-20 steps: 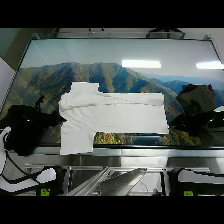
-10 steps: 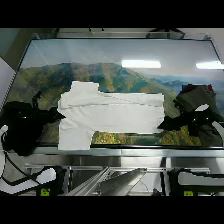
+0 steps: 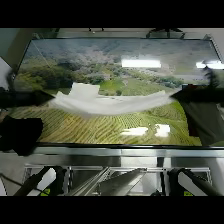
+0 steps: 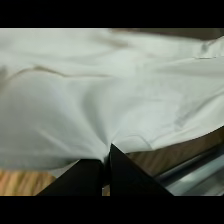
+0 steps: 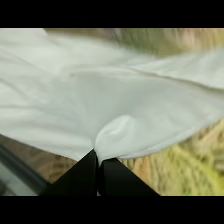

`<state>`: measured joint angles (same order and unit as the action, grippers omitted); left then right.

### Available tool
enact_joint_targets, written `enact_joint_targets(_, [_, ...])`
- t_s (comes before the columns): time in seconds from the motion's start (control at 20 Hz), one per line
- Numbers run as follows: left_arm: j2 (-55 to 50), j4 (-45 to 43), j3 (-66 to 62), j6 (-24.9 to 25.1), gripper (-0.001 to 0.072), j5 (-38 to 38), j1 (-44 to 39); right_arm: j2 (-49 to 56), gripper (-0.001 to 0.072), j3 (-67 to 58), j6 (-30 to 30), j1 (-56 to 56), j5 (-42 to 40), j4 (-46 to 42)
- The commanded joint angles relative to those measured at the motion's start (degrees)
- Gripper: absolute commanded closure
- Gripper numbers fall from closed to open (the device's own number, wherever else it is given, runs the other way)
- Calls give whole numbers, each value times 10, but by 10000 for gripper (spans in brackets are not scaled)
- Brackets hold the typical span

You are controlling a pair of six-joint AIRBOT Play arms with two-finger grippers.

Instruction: Fold the shirts.

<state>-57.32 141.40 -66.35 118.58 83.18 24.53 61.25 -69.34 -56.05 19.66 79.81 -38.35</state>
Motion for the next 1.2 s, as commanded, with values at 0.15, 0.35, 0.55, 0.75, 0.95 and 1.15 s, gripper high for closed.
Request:
enact_joint_targets(0.15, [164, 12, -456, -45, 691, -80, 77, -191, 692, -379, -40, 104, -66, 34])
enact_joint_targets(0.35, [152, -94, -584, -75, 692, -71, 106, -188, 693, -464, -57, 113, -73, -23])
enact_joint_targets(0.55, [78, -64, -470, -55, 691, -43, -24, -142, 695, -394, -74, 113, -31, 11])
enact_joint_targets(0.75, [-60, -124, -360, -34, 691, -49, -166, -75, 695, -242, -43, 76, -31, 10])
enact_joint_targets(0.95, [-249, -159, -349, -24, 691, -78, -216, 52, 695, -89, 2, -1, -114, -5])
enact_joint_targets(1.15, [-469, -159, -456, -28, 690, -59, -216, 242, 695, -80, 17, -36, -208, -6])
